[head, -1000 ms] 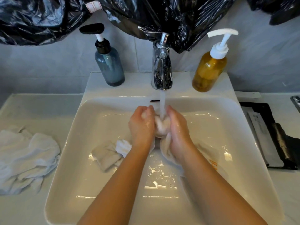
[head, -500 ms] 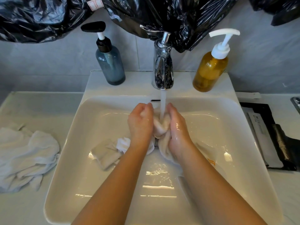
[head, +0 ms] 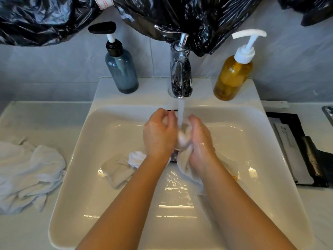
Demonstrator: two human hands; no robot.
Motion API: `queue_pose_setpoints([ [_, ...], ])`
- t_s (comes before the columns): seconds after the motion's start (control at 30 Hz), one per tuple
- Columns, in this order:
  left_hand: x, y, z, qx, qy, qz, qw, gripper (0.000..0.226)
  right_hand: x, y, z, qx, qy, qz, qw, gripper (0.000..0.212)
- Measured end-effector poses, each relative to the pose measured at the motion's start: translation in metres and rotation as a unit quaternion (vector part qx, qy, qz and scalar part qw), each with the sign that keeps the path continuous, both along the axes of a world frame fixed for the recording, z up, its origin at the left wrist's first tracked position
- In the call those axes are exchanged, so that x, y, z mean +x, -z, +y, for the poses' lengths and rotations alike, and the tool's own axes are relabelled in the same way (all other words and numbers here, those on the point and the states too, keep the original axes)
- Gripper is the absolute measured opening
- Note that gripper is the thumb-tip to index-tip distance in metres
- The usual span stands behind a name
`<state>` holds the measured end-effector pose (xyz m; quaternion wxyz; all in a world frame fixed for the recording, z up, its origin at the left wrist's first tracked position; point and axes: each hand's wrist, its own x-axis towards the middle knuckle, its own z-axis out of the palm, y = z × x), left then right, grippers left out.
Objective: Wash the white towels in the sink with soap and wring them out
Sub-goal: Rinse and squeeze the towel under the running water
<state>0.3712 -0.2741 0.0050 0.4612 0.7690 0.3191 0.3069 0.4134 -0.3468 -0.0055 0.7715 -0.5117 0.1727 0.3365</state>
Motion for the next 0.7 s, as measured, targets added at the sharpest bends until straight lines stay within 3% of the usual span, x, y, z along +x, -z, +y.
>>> queue_pose_setpoints([
  [0.17,-0.006,-0.008,-0.026,0.079,0.026,0.034,0.996,0.036,-0.004,0.003,0.003,0.079,-0.043,0.029,0.996,0.044],
  [0.23,0.003,-0.007,-0.016,0.105,0.019,0.090,0.990,0.028,-0.007,0.006,0.008,0.045,-0.042,0.018,0.998,0.039],
  [0.33,0.013,-0.003,0.007,0.038,0.021,0.173,0.984,0.028,-0.003,0.010,0.011,-0.048,-0.069,-0.013,0.996,0.041],
  [0.4,0.011,-0.002,0.013,0.009,-0.011,0.146,0.989,0.039,-0.003,0.009,0.008,-0.063,-0.073,-0.014,0.995,0.042],
  [0.53,-0.003,-0.010,-0.009,0.030,0.032,0.043,0.998,0.031,-0.004,-0.002,-0.003,0.085,-0.047,0.084,0.992,0.049],
  [0.63,0.000,-0.011,-0.020,0.110,0.032,0.081,0.990,0.030,-0.010,-0.009,0.002,0.096,-0.043,0.076,0.992,0.040],
  [0.7,0.005,-0.009,-0.011,0.098,0.029,0.125,0.987,0.033,-0.012,-0.008,0.007,0.047,-0.029,0.064,0.996,0.028],
])
